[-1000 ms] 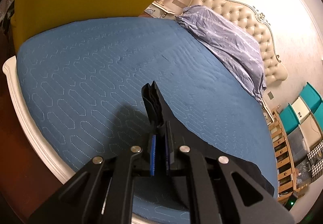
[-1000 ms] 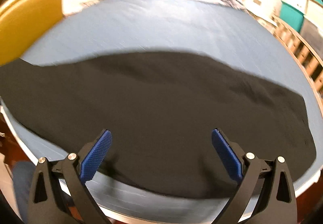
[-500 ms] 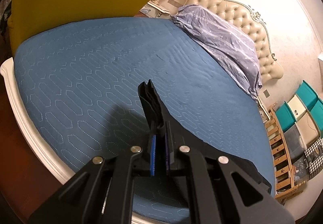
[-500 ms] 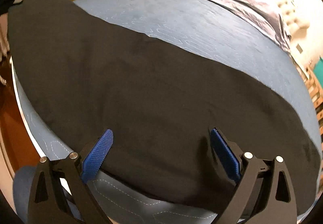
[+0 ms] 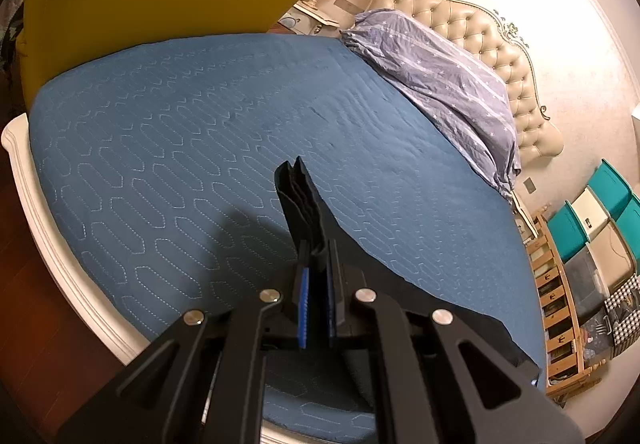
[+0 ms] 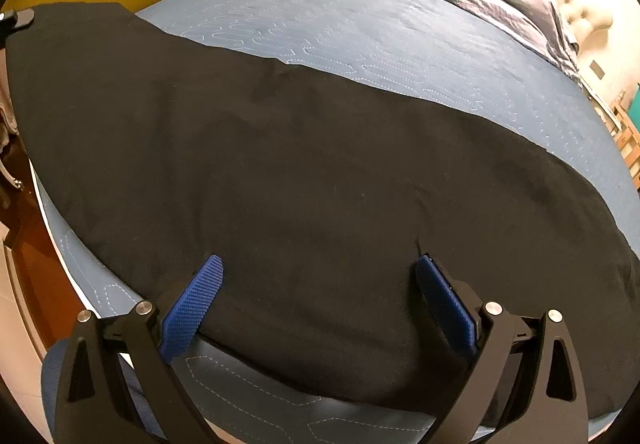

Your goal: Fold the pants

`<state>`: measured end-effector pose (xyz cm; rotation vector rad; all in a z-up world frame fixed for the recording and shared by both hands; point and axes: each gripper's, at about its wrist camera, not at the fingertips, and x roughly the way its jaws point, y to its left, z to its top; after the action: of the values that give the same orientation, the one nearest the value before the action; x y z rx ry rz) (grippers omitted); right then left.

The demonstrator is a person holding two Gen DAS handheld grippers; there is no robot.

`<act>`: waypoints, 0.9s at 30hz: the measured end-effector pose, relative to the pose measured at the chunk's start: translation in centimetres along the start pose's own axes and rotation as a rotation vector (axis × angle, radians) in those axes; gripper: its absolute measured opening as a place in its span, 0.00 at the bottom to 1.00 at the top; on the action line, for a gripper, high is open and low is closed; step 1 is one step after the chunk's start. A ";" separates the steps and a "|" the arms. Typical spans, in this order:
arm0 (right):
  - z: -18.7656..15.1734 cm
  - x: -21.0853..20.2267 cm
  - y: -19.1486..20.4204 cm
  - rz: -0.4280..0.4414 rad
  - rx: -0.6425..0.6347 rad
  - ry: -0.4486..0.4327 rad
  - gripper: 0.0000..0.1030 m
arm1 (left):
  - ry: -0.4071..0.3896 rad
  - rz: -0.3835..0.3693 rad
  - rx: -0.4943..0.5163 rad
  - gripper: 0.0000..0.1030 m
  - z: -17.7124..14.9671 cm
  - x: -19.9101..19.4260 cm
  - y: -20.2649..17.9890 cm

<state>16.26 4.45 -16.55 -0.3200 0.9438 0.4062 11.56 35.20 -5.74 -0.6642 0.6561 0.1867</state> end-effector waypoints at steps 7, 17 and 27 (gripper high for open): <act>-0.3 -0.3 -0.9 -0.026 -0.015 0.013 0.93 | -0.006 0.002 0.032 0.06 0.2 -0.4 -1.8; 0.8 -1.5 -10.1 0.176 0.266 0.019 0.94 | -0.049 0.085 0.323 0.06 -1.6 -1.4 -12.7; -1.2 -2.3 -26.4 0.832 0.793 -0.017 0.94 | 0.007 0.046 0.850 0.06 -20.1 6.8 -30.6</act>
<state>26.54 -19.71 -12.99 0.8275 1.1179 0.7398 17.79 -1.53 -6.28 0.1677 0.6836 -0.0599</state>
